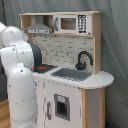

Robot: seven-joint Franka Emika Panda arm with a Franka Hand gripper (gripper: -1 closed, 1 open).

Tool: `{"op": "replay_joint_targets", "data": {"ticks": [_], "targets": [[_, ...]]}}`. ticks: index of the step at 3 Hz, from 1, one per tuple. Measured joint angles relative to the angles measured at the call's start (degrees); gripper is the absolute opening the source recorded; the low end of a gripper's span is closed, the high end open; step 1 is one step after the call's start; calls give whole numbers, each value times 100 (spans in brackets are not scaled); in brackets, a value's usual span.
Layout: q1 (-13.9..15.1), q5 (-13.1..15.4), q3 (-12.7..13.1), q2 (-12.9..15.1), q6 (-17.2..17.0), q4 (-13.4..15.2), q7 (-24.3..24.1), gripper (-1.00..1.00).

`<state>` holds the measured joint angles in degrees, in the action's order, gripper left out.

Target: Play with the kitchen

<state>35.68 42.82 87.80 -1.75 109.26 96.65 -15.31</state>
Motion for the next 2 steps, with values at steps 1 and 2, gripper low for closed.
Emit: {"op": "replay_joint_targets", "data": {"ticks": [1,2], "targets": [[-9,0,51,233,-29,1,526,100],[-57,0,92,502,-29,1,1174,100]]}}
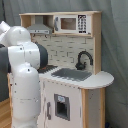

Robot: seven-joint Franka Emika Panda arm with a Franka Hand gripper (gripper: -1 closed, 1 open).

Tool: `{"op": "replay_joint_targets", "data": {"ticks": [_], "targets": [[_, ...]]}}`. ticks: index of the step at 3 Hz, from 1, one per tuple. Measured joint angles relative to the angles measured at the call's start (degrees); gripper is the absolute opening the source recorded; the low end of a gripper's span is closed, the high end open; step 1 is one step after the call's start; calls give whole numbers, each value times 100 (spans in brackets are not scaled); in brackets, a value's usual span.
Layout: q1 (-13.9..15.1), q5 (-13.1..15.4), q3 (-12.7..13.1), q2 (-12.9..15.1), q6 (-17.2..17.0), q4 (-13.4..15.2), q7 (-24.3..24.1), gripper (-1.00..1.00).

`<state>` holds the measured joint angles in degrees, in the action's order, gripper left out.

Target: Play with the kitchen

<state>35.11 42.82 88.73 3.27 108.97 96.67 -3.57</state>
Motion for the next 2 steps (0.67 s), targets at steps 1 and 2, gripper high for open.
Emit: {"op": "replay_joint_targets", "data": {"ticks": [1,2], "targets": [[-124,0,-5,250,-8,0,509,100],[-383,0,-105,595,-108,-6,990,100]]}}
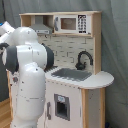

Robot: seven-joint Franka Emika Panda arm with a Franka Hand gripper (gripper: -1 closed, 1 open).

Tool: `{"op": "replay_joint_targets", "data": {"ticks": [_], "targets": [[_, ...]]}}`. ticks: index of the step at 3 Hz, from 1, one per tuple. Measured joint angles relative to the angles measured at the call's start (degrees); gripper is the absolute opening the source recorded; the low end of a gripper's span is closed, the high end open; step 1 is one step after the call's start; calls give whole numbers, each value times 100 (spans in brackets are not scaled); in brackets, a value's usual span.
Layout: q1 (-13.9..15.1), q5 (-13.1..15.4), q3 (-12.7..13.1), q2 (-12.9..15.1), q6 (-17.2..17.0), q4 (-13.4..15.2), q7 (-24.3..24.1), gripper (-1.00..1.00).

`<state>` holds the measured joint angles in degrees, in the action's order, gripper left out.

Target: Play with the kitchen

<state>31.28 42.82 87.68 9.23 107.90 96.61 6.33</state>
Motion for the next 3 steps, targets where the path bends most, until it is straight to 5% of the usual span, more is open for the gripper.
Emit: {"op": "replay_joint_targets", "data": {"ticks": [3], "targets": [[-1112,76,-690,873,-377,-453,576,100]]}}
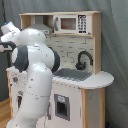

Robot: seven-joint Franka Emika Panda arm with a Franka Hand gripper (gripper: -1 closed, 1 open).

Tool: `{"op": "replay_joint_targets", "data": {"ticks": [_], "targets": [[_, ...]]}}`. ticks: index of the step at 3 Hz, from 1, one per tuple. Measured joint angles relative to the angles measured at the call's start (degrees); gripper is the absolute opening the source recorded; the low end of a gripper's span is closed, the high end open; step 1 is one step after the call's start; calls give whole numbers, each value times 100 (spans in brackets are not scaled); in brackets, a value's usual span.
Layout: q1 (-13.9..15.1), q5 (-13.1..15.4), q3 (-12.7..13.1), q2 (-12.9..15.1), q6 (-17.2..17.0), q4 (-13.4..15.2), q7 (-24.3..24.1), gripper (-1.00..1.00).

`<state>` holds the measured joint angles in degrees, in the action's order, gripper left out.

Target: Play with the kitchen

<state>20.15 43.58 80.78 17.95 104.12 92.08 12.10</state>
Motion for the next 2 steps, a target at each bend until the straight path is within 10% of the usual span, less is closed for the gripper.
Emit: {"op": "replay_joint_targets", "data": {"ticks": [2], "targets": [[-892,180,-591,541,-293,-536,104,100]]}}
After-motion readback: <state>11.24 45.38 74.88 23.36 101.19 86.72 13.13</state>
